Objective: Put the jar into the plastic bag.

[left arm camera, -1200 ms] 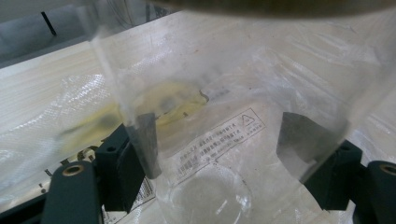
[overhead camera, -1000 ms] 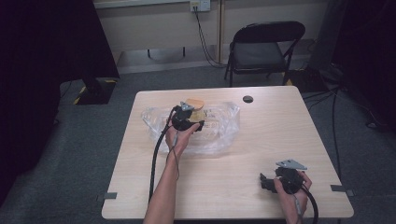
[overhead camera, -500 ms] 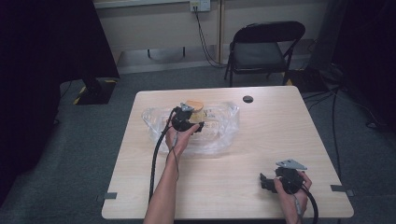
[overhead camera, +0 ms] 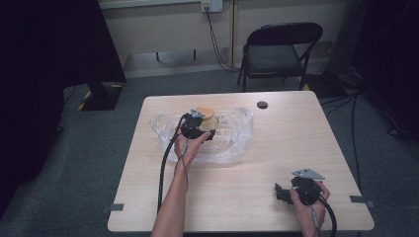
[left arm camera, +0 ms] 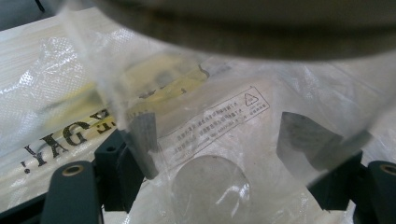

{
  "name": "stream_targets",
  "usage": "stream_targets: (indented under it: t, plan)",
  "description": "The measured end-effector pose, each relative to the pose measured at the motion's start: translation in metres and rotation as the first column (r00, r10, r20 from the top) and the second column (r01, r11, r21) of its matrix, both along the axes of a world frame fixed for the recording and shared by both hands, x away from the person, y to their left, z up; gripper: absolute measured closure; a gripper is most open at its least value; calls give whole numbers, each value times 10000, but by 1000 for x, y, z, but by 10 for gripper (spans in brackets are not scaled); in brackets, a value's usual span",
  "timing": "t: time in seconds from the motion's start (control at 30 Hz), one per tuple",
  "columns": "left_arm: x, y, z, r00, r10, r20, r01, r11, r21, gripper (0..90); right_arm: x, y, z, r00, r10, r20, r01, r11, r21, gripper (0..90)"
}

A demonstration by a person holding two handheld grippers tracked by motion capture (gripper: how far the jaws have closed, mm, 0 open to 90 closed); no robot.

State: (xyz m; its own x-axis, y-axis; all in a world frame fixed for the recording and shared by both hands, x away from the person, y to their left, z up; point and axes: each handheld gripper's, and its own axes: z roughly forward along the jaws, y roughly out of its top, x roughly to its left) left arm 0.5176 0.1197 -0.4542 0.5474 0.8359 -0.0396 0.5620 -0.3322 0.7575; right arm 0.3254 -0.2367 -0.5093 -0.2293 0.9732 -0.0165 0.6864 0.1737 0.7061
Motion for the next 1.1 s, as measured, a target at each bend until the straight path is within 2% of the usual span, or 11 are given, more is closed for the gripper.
stream_targets:
  t: [0.23,0.33,0.43,0.5,0.7,1.1]
  plan:
    - [1,2,0,10000,-26,-51,25,9999,-122,248,0,0,0,10000,-1,0,1,10000,2,0]
    - [1,3,1,10000,-56,-46,54,9991,-418,232,0,0,0,10000,0,1,0,10000,0,0]
    - [0,4,4,9999,74,134,-64,9973,-730,157,0,0,0,10000,0,0,0,10000,1,0]
    - [0,4,7,9996,221,193,-207,9972,-725,115,0,0,0,10000,-29,-1,29,10000,3,0]
    - [1,5,3,9999,160,-31,-162,9963,-846,69,0,1,0,10000,-57,4,57,10000,1,0]
    - [-3,8,15,9980,512,381,-474,9942,-967,28,0,1,0,10000,-56,3,56,10000,3,0]
